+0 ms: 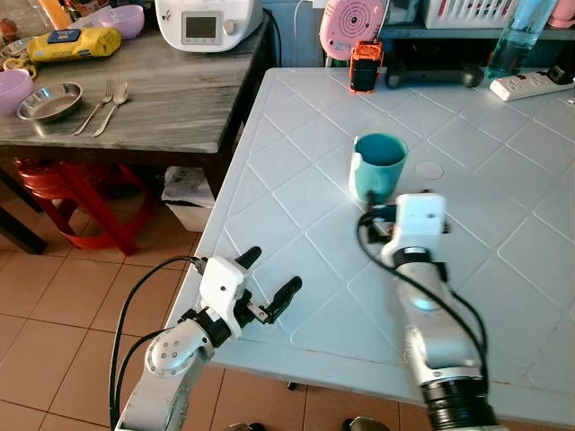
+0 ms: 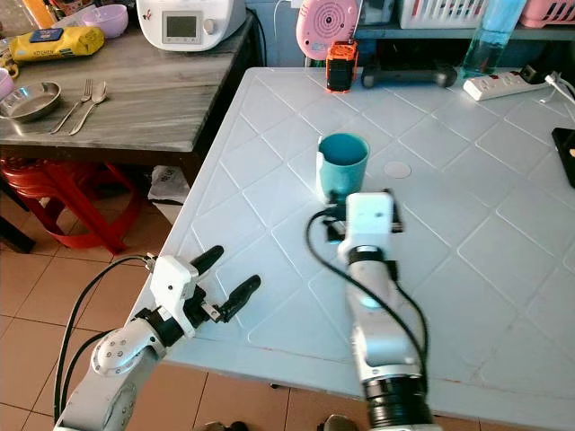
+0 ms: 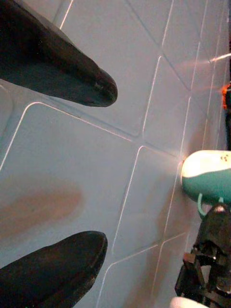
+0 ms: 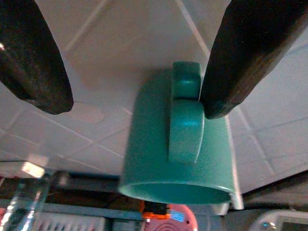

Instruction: Setting the table

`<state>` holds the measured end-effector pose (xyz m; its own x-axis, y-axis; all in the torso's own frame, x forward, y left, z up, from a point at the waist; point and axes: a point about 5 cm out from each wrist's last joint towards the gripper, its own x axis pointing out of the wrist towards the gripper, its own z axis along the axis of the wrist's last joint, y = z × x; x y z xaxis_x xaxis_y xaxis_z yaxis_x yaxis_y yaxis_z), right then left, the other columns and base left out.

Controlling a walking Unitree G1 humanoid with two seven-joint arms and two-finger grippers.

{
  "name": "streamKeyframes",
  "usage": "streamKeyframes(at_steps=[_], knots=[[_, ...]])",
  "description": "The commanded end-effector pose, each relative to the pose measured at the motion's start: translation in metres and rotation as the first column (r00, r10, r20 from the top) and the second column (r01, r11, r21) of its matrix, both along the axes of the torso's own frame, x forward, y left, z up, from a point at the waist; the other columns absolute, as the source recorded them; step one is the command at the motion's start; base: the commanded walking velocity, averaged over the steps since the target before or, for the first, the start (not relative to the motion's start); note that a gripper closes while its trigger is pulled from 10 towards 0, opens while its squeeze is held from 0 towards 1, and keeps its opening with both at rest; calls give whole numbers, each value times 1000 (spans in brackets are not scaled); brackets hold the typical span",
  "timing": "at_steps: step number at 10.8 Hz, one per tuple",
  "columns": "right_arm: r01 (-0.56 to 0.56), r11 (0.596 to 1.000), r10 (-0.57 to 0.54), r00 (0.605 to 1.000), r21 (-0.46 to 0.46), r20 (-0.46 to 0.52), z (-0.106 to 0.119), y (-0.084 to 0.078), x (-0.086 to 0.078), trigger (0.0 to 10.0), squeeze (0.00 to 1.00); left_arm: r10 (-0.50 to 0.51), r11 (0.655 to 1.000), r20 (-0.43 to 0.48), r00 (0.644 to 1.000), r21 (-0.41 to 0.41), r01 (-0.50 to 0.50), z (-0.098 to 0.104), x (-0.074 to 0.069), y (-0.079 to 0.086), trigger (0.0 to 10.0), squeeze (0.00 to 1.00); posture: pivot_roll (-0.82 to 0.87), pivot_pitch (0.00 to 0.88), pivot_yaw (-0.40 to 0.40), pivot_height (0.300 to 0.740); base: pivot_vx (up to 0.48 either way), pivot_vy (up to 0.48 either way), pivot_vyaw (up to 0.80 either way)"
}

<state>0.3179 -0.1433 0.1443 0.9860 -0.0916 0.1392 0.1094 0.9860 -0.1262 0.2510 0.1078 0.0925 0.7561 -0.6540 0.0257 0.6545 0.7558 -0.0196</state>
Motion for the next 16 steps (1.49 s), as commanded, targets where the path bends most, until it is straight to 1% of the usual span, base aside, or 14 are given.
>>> streamKeyframes(at_steps=[1, 2, 3, 4, 6, 8, 9, 10, 11, 16], knots=[[5, 1000, -5, 1000, 6, 3, 1, -2, -2, 10000, 0, 3, 1000, -10, 1000, 12, -3, -4, 0, 2, 10000, 0, -109, 154, 103, 740, 0, 0, 0], [-29, 1000, 29, 1000, 8, 9, 2, 3, -2, 10000, 0, 1, 1000, -8, 1000, 12, -1, -3, 1, 0, 10000, 0, -109, 153, 103, 740, 0, 0, 0], [-87, 996, 88, 996, -15, 25, 6, 15, -1, 10000, 0, 0, 1000, -6, 1000, 13, 0, -3, 2, -1, 10000, 0, -109, 154, 103, 740, 0, 0, 0], [-101, 995, 101, 995, -5, 17, 6, 18, 1, 10000, 0, 6, 1000, -3, 1000, 15, -6, -2, 2, -1, 10000, 0, -105, 155, 100, 740, 0, 0, 0], [-102, 995, 102, 995, -3, 6, 6, 17, 5, 10000, 0, 16, 1000, 12, 1000, -11, -16, 5, 2, -3, 10000, 0, -98, 158, 88, 740, 0, 0, 0], [-100, 995, 100, 995, -10, 4, 7, 14, 8, 10000, 0, 15, 1000, 14, 1000, -17, -15, 7, -1, -3, 10000, 0, -96, 158, 80, 740, 0, 0, 0], [-93, 995, 93, 996, -29, 10, 11, 8, 12, 4902, 0, 20, 1000, 9, 1000, -20, -20, 5, -1, -3, 10000, 0, -102, 155, 72, 740, 0, 0, 0], [-88, 996, 89, 996, -25, 9, 12, 5, 13, 4431, 0, 21, 1000, 8, 1000, -21, -21, 4, -1, -4, 10000, 0, -105, 153, 71, 740, 0, 0, 0], [-87, 996, 88, 996, -27, 9, 12, 3, 13, 0, 0, 21, 1000, 7, 1000, -23, -20, 4, -1, -6, 10000, 0, -110, 152, 69, 740, 0, 0, 0], [-92, 995, 92, 996, -34, 4, 10, 1, 12, 0, 0, 15, 999, 6, 1000, -31, -15, 5, 0, -11, 10000, 0, -121, 155, 70, 740, 0, 0, 0]])
